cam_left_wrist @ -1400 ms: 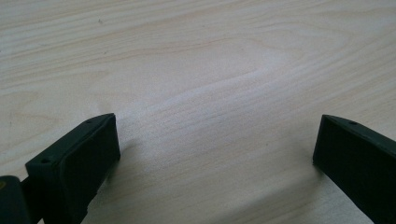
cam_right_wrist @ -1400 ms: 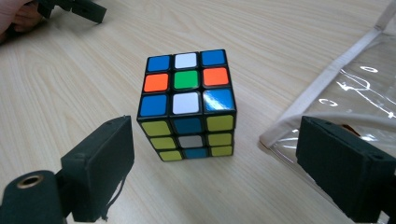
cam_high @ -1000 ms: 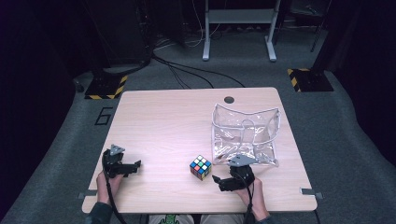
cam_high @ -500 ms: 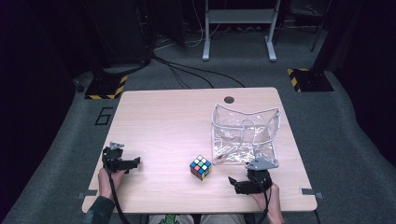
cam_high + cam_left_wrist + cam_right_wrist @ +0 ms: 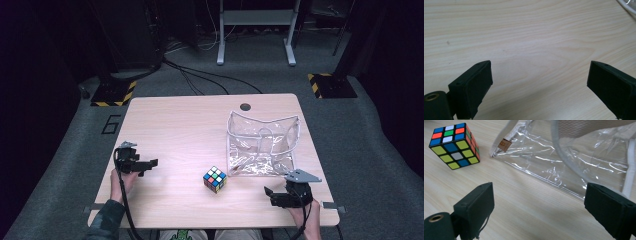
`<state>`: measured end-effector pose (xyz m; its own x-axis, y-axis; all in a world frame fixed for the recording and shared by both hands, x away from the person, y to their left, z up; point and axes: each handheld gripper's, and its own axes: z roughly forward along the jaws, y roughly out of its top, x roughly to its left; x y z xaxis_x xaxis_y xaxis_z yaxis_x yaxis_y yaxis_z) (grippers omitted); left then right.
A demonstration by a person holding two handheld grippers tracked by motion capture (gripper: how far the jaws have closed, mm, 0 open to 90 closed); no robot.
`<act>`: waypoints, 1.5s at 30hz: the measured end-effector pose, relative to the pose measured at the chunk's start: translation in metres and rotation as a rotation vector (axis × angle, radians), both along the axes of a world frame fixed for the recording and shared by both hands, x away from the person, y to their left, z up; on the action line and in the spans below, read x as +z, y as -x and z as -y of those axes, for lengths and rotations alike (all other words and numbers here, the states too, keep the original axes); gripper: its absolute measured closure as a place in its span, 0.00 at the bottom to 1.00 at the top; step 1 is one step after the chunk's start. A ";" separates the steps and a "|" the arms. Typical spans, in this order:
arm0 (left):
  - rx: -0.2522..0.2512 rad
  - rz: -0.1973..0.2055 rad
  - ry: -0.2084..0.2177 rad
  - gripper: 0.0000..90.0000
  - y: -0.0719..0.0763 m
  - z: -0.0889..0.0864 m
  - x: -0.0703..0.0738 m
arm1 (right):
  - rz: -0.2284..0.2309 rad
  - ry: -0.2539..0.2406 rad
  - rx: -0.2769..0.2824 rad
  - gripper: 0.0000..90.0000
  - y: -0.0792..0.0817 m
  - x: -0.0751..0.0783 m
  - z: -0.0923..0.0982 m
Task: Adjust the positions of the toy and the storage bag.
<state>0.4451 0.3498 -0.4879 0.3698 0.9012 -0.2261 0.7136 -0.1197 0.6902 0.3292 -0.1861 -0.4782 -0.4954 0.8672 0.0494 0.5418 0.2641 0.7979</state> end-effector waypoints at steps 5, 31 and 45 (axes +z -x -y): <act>-0.042 0.004 0.002 0.07 -0.006 0.013 0.010 | -0.002 0.020 -0.026 0.10 -0.003 0.007 0.007; -0.207 0.066 -0.020 0.08 -0.031 0.074 0.063 | 0.024 0.029 -0.085 0.10 -0.025 0.053 0.031; -0.274 0.085 0.016 0.09 -0.044 0.106 0.083 | 0.043 0.016 -0.097 0.09 -0.041 0.070 0.038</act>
<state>0.4888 0.2440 -0.4051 0.6170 0.7618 -0.1973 0.5959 -0.2885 0.7494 0.3707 -0.2237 -0.4083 -0.4104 0.9118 0.0158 0.5311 0.2249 0.8169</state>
